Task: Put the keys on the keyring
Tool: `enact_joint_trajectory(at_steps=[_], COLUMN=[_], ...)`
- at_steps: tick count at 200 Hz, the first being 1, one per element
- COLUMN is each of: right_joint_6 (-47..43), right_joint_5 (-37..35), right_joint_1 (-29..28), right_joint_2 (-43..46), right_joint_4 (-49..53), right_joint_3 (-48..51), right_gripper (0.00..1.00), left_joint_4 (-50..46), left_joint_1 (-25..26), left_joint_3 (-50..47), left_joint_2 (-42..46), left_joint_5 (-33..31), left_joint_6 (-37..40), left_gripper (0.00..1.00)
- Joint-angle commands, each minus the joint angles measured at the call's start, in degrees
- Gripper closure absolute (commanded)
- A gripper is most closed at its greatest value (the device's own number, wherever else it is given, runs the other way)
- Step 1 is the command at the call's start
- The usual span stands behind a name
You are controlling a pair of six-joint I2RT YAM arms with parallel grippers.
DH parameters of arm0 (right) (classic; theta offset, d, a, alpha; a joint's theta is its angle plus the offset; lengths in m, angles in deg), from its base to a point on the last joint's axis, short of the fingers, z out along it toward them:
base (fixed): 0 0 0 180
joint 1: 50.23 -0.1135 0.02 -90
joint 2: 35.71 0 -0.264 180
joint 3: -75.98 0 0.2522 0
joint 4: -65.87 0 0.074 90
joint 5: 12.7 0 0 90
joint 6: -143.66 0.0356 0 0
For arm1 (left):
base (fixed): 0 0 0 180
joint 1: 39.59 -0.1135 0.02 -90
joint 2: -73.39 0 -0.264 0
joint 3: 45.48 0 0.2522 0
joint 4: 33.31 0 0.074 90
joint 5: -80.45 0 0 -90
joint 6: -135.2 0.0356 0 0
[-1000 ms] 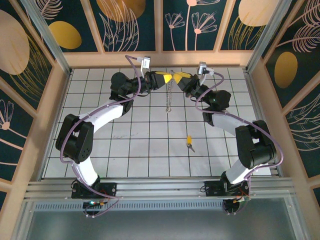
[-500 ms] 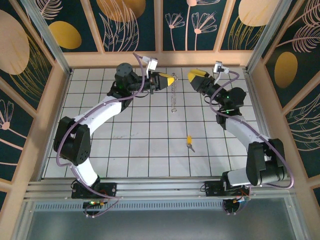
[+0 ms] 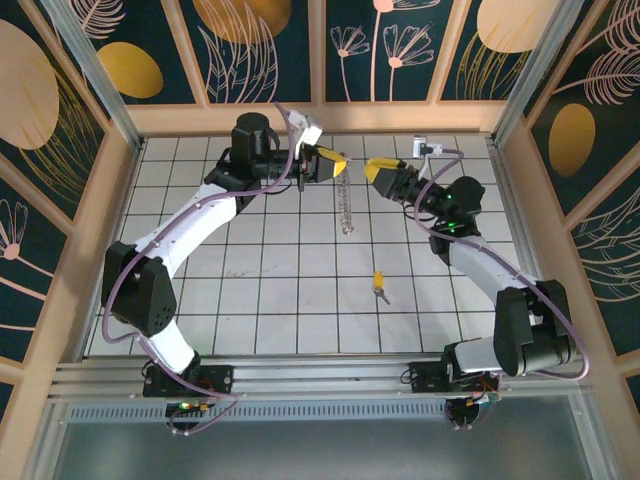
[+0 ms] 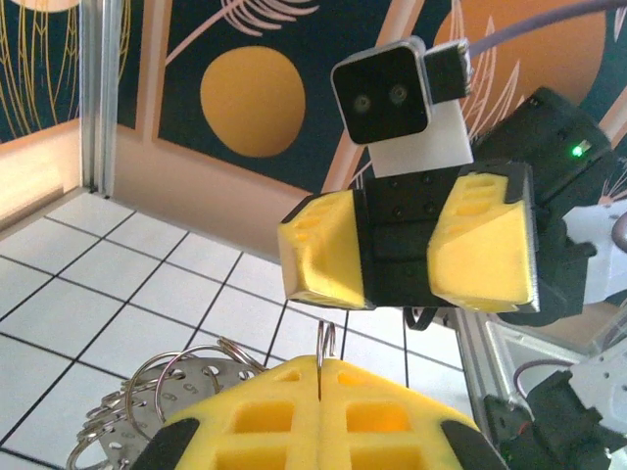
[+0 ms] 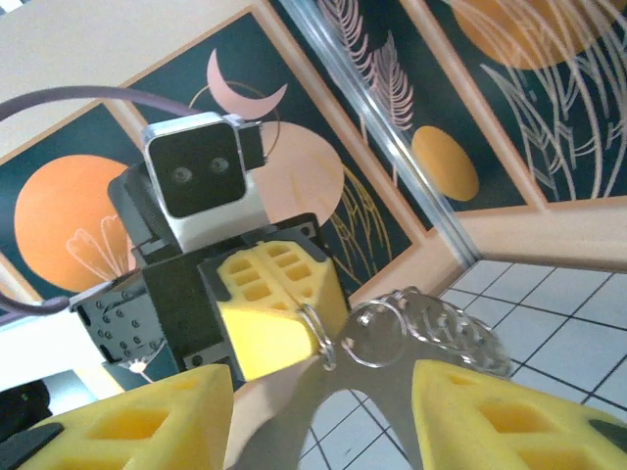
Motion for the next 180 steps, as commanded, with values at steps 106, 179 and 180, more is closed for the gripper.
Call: enact_joint_trajectory(at_steps=[106, 179, 180], right_joint_6=[1.75, 1.49, 1.48], right_joint_5=[1.11, 1.44, 1.49], right_joint_1=[-3.45, -4.15, -4.12], right_joint_2=[-6.87, -8.25, -8.28], right_joint_4=[-7.37, -7.13, -7.13], right_joint_3=[-2.61, -4.35, -4.37], right_gripper=[0.64, 0.69, 0.7], left_joint_4=[-6.25, -5.64, -5.64], left_joint_1=[0.26, 0.27, 0.27], left_joint_3=[2.4, 2.33, 2.36], left_joint_2=[1.77, 1.76, 1.76], left_joint_5=[1.44, 2.28, 2.28], left_joint_6=[7.19, 6.64, 6.64], left_gripper=[1.0, 1.0, 1.0])
